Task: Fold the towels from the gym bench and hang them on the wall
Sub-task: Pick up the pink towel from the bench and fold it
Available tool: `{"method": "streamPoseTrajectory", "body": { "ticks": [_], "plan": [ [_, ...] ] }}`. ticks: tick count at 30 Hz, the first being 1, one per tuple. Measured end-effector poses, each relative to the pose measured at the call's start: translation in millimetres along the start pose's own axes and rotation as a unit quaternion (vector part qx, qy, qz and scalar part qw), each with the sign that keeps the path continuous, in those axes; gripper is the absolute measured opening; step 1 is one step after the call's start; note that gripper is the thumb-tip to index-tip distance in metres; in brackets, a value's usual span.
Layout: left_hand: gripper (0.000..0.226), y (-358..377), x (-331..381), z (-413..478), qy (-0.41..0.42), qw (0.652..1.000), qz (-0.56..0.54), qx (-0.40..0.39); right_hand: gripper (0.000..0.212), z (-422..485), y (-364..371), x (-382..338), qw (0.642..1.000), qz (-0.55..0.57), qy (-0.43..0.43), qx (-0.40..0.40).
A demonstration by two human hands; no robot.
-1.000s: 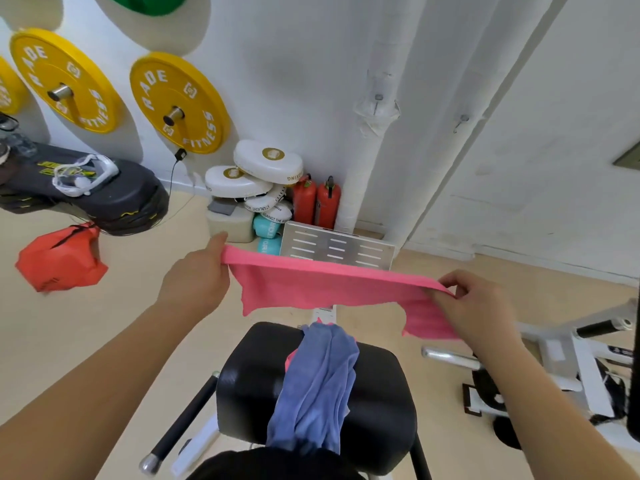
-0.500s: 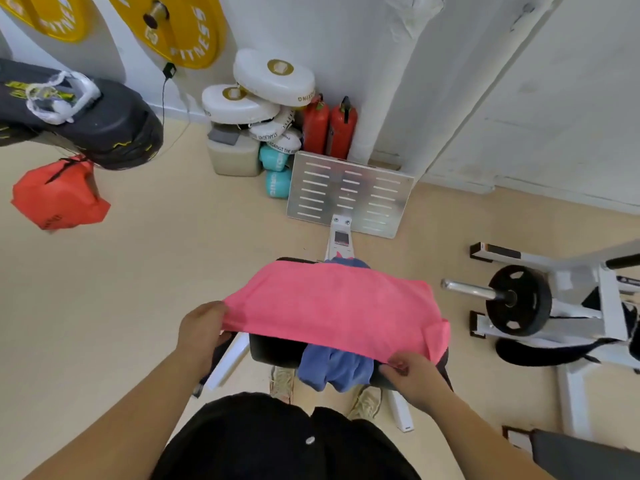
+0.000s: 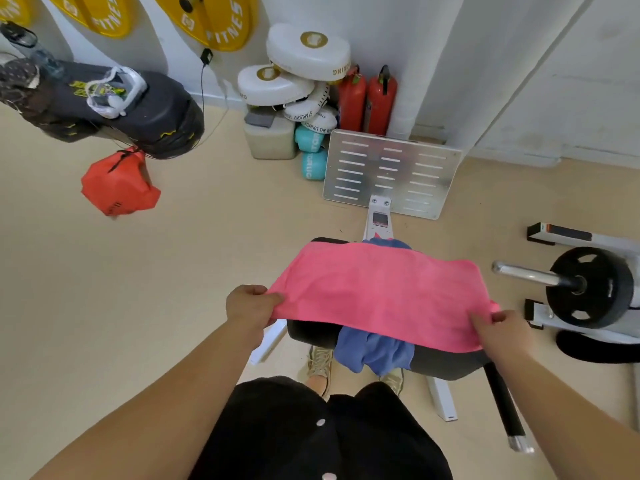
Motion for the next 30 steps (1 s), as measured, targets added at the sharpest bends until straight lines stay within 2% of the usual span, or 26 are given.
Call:
{"method": "streamPoseTrajectory", "body": {
  "ticks": [3,5,7,10,12,14,18,21,23,24,25,28,30],
  "plan": [
    [0.065,-8.9,0.4,-5.2,-0.014,0.999,-0.032,0.016,0.037,-15.8,-4.7,-3.2,0.999,0.034,-0.018,0.006],
    [0.069,-14.1,2.5,-13.0,-0.027,0.997,-0.07,0.033,0.04,-28.6,-19.0,-8.9,0.987,0.157,0.013,0.024],
    [0.064,-17.1,10.4,-24.4,-0.017,0.992,-0.114,0.053,0.022,-37.1,-35.5,-15.3,0.951,0.299,0.066,0.042],
    [0.055,-13.6,37.3,-43.6,0.06,0.988,-0.124,0.07,0.026,-47.6,-60.3,-30.9,0.889,0.45,0.083,0.002],
    [0.053,3.4,63.2,-63.5,0.134,0.985,-0.099,0.039,0.019,-61.9,-75.1,-51.3,0.839,0.537,0.064,-0.054],
    [0.055,32.4,87.9,-92.4,0.198,0.976,-0.085,-0.023,0.016,-82.3,-84.3,-79.7,0.812,0.571,0.04,-0.116],
    [0.064,104.4,113.4,-156.1,0.292,0.936,-0.026,-0.194,0.04,-117.4,-85.6,-127.8,0.846,0.5,-0.097,-0.158],
    [0.059,143.0,112.8,-196.3,0.317,0.901,-0.008,-0.296,0.04,-139.0,-83.2,-150.1,0.848,0.481,-0.149,-0.164],
    [0.046,149.8,113.5,-207.5,0.278,0.903,-0.052,-0.324,0.026,-148.0,-88.8,-156.8,0.849,0.478,-0.168,-0.154],
    [0.04,148.5,115.3,-207.8,0.25,0.906,-0.078,-0.331,0.016,-149.1,-93.1,-156.5,0.857,0.465,-0.177,-0.137],
    [0.036,145.4,116.7,-204.2,0.222,0.91,-0.097,-0.337,0.015,-149.7,-98.6,-155.9,0.868,0.445,-0.188,-0.113],
    [0.031,135.2,121.9,-190.9,0.17,0.904,-0.13,-0.369,0.028,-157.1,-115.8,-160.8,0.891,0.387,-0.228,-0.06],
    [0.025,130.7,126.2,-190.4,0.165,0.899,-0.144,-0.379,0.036,-168.3,-121.4,-170.4,0.898,0.349,-0.257,-0.072]
  ]
}}
Point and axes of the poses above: each hand's wrist, its own z-axis towards the middle knuckle, its own y-axis out of the palm, x = y × z, the point moved 3 cm from there along z, towards the middle knuckle, and after that the axes turned 4 degrees about -x, right-handed, at the moved point
